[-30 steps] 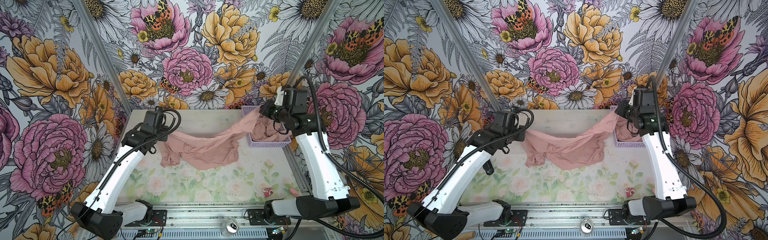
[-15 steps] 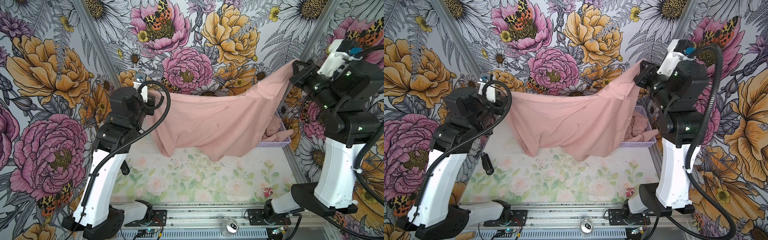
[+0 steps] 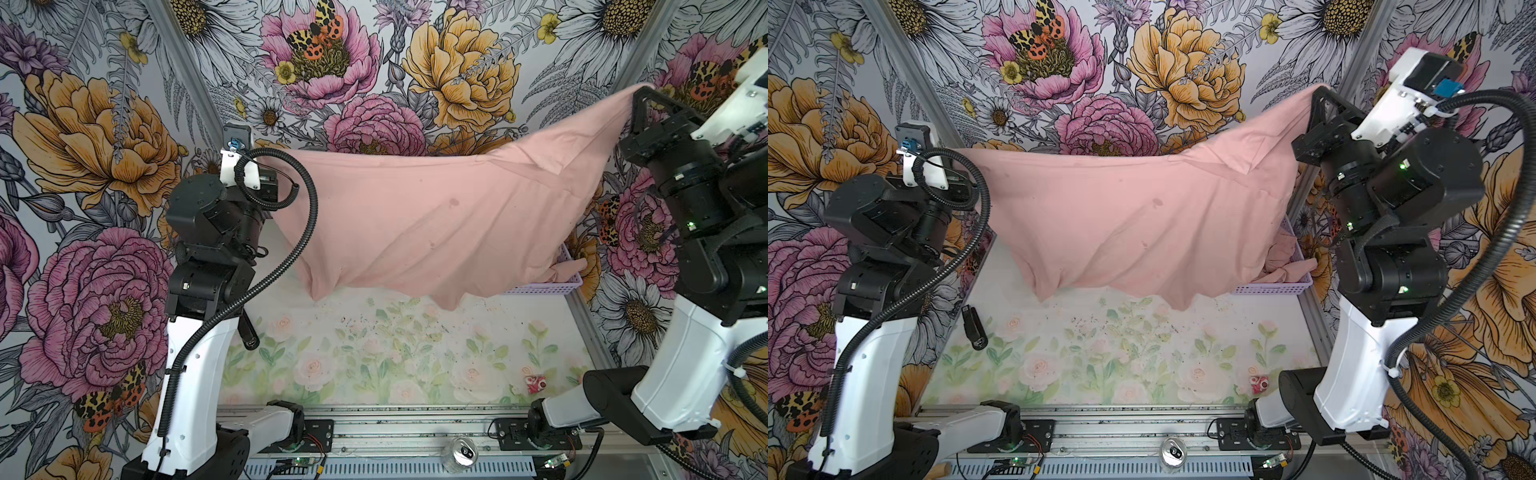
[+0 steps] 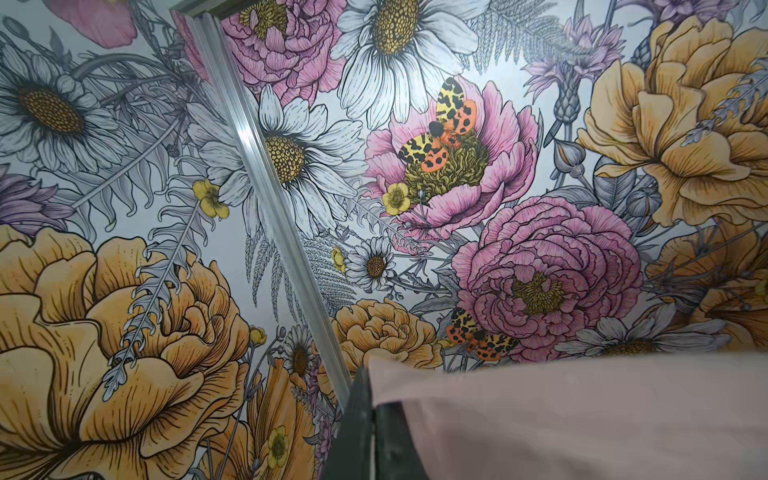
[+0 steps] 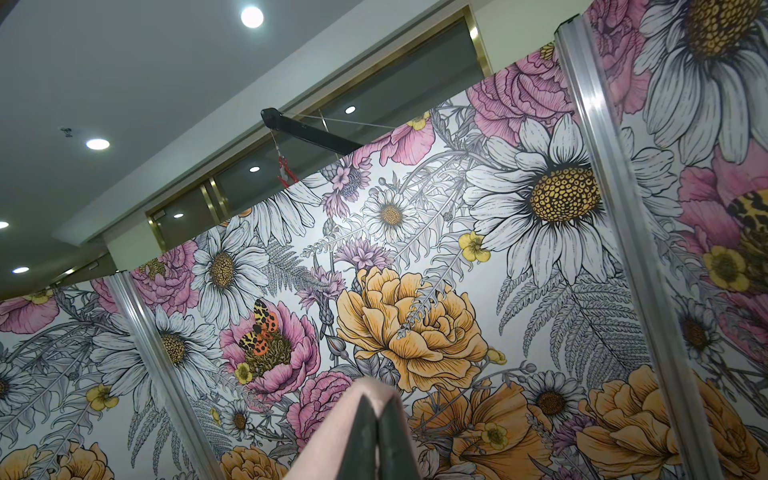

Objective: Fold and stack the mixed laundry pile
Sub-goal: 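Lift the T-shirt high with both grippers to shake it open, then lay the T-shirt flat on the table, swinging it toward the robot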

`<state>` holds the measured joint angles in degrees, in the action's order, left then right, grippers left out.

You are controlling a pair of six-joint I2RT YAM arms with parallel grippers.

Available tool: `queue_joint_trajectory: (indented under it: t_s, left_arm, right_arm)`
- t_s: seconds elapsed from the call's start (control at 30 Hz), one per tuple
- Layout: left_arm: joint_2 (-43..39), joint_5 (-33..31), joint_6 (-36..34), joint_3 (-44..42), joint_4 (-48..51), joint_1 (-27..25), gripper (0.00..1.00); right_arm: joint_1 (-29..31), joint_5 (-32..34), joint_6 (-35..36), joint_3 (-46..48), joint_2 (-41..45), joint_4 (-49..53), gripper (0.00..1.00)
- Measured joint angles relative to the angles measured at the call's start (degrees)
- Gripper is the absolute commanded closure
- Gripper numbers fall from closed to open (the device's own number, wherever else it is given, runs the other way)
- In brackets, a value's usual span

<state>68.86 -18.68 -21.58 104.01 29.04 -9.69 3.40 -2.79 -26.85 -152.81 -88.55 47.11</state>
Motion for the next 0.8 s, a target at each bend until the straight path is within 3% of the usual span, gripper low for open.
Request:
queue_joint_trajectory:
  t_s: [0.23, 0.43, 0.63, 0.8]
  left_arm:
    - [11.15, 5.62, 4.24, -0.37, -2.49, 6.08, 1.00]
    - [21.16, 7.89, 6.95, 2.12, -5.55, 7.21, 1.00]
    - [25.90, 8.79, 8.02, 9.81, -9.16, 7.26, 1.00]
    - [23.43, 10.60, 8.00, 11.32, -12.72, 7.26, 1.00]
  right_arm:
    - [-1.11, -2.08, 0.37, -1.66, -15.80, -3.58, 1.00]
    - [-3.17, -5.46, -2.16, -2.84, -27.82, -8.55, 1.00]
    - [-6.84, -9.16, -7.02, -7.45, -31.36, -15.72, 1.00]
    - [-9.27, -13.99, -9.07, -7.10, -27.12, -20.57, 1.00]
